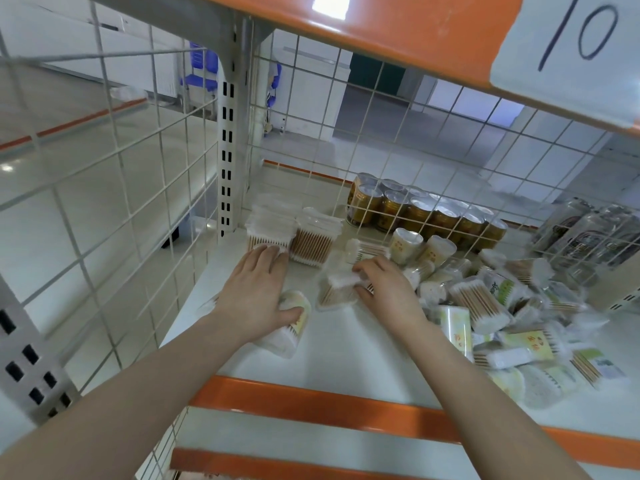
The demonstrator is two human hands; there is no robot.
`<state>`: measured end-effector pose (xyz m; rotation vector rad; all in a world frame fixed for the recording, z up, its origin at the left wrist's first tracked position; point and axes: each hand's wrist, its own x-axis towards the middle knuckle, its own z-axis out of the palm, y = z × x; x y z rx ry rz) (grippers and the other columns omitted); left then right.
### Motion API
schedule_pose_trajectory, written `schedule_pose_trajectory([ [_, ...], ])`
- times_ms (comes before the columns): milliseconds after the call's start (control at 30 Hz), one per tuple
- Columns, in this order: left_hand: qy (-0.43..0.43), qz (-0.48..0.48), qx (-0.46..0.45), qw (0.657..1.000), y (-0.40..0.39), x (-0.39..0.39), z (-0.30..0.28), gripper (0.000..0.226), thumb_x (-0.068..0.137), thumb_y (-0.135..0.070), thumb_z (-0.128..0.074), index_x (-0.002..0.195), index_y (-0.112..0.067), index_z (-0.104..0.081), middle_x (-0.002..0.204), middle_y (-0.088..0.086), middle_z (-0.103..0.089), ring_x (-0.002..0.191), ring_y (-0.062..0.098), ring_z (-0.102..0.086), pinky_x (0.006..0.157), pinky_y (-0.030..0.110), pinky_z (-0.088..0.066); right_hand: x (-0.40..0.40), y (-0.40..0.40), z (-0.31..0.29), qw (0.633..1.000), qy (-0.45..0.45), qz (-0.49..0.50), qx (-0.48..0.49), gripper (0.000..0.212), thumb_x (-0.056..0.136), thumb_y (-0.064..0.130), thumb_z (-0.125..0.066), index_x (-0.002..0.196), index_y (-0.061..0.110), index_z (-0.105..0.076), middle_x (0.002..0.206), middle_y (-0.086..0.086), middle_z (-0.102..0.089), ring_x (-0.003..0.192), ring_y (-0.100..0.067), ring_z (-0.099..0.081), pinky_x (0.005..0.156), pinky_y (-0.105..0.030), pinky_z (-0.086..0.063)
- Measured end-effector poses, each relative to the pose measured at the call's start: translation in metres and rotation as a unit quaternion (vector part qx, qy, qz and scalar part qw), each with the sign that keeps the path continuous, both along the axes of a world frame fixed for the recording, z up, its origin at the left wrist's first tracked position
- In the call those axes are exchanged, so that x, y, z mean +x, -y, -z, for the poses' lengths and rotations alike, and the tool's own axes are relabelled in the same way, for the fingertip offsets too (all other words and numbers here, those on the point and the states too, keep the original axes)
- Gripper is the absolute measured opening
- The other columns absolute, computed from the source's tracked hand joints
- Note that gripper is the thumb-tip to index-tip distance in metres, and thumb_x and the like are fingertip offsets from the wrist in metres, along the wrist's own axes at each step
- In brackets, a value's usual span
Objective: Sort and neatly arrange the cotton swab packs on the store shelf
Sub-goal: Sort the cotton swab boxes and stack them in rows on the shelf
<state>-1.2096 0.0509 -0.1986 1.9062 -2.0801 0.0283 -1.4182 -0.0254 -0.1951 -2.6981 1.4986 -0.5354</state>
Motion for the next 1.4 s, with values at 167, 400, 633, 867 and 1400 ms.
schedule_pose_trajectory([
  [167, -0.021, -0.009, -0.029, 0.999, 0.003, 0.003, -0.002, 0.072, 0.071, -0.06, -0.048, 0.117, -0.005, -0.056, 0.119, 0.015, -0.055, 0.113, 0.036, -0.051, 0.1, 0.043, -0.038, 0.013, 0.009, 0.0, 0.999, -0.019, 0.029, -0.003, 0.028, 0.088, 0.017, -0.058, 0.115, 0.01, -0.057, 0.117, -0.009, -0.053, 0.105, -0.024, -0.05, 0.085, -0.031, -0.04],
  [400, -0.023, -0.036, -0.038, 0.998, 0.017, 0.003, -0.013, 0.084, 0.068, -0.064, -0.023, 0.125, -0.008, -0.05, 0.128, 0.012, -0.05, 0.123, 0.032, -0.042, 0.106, 0.041, -0.027, 0.029, 0.018, 0.001, 0.999, -0.026, 0.043, -0.013, 0.028, 0.091, 0.018, -0.054, 0.117, 0.009, -0.056, 0.117, -0.01, -0.051, 0.107, -0.025, -0.048, 0.086, -0.03, -0.037],
  [633, -0.008, -0.047, 0.0, 0.999, 0.032, 0.006, -0.01, 0.078, 0.085, -0.055, -0.046, 0.144, -0.009, -0.023, 0.151, 0.007, -0.023, 0.141, 0.024, -0.012, 0.115, 0.034, -0.004, 0.038, 0.029, 0.001, 0.998, -0.033, 0.054, -0.012, 0.029, 0.093, 0.021, -0.052, 0.12, 0.01, -0.053, 0.122, -0.009, -0.048, 0.112, -0.024, -0.046, 0.089, -0.029, -0.037],
  [867, -0.012, -0.039, 0.028, 0.999, 0.037, 0.008, -0.008, 0.08, 0.085, -0.053, -0.047, 0.146, -0.01, -0.017, 0.155, 0.006, -0.015, 0.144, 0.022, -0.006, 0.115, 0.032, 0.0, 0.048, 0.039, 0.0, 0.998, -0.025, 0.064, -0.005, 0.032, 0.093, 0.024, -0.052, 0.123, 0.012, -0.051, 0.122, -0.007, -0.048, 0.112, -0.022, -0.045, 0.09, -0.03, -0.038],
  [1400, -0.02, -0.027, 0.001, 0.999, 0.04, 0.012, -0.005, 0.07, 0.086, -0.047, -0.049, 0.142, -0.013, -0.027, 0.15, 0.003, -0.026, 0.139, 0.018, -0.02, 0.114, 0.027, -0.005, 0.069, 0.054, 0.0, 0.997, 0.005, 0.071, 0.015, 0.029, 0.092, 0.019, -0.051, 0.119, 0.008, -0.053, 0.123, -0.008, -0.046, 0.112, -0.022, -0.045, 0.09, -0.03, -0.039],
])
